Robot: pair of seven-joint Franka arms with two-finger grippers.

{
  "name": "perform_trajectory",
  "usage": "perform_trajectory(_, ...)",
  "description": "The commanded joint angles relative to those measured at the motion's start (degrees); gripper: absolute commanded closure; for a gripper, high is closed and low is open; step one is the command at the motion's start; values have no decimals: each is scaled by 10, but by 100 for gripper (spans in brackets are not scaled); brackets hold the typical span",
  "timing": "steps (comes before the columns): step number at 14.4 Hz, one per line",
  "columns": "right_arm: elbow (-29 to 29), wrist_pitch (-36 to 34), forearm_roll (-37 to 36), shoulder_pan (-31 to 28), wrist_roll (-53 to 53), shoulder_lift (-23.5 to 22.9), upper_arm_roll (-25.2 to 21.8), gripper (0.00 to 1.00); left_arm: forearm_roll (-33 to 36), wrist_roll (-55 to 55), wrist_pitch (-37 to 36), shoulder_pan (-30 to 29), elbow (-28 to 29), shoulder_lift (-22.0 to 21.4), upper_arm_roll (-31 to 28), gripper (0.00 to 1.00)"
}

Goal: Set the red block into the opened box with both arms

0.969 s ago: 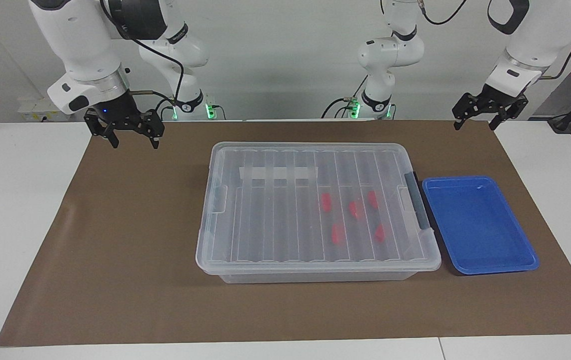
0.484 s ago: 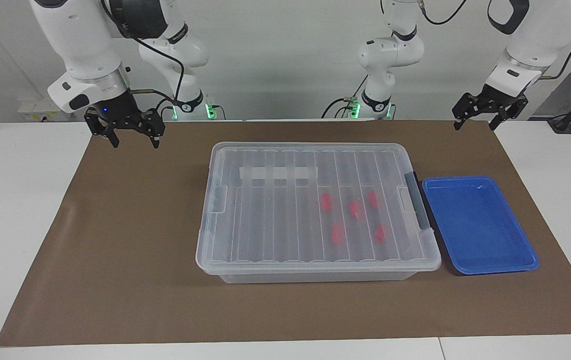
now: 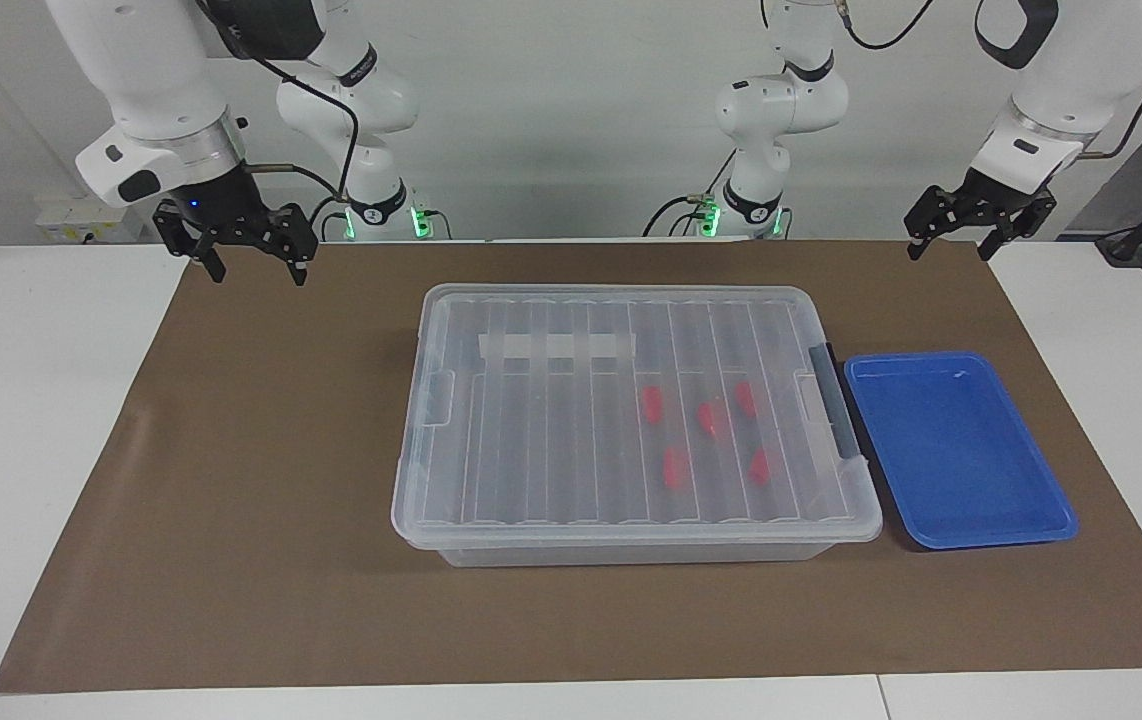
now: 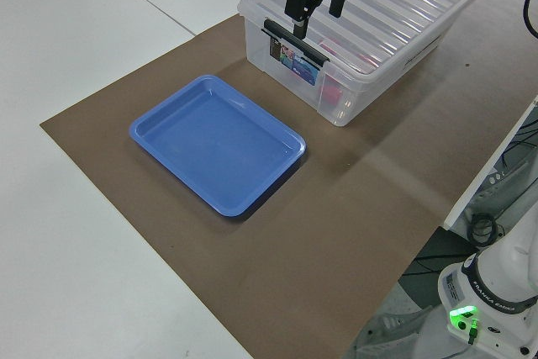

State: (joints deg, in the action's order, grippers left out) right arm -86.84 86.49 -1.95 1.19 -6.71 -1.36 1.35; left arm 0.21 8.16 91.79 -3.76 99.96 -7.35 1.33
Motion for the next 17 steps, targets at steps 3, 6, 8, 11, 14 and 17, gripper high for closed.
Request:
perform_trajectory(3, -5, -15, 2, 3, -7, 8, 0, 0, -6, 2, 7, 1, 18, -17, -4, 0)
perform_trajectory(6, -11, -12, 2, 1, -7, 14, 0, 0, -6, 2, 7, 1, 18, -17, -4, 0)
perform_trajectory(8, -24, -7, 2, 0, -7, 18, -1, 0, -6, 2, 7, 2, 18, -17, -4, 0)
perform_trajectory(11, -38, -7, 2, 0, -7, 27, -4, 0, -6, 2, 7, 1, 18, -17, -4, 0)
perform_trajectory(14, -39, 1, 2, 0, -13, 27, -4, 0, -6, 2, 7, 1, 18, -17, -4, 0)
perform_trajectory(17, -39, 3, 2, 0, -13, 27, -4, 0, -6, 2, 7, 1, 18, -17, -4, 0)
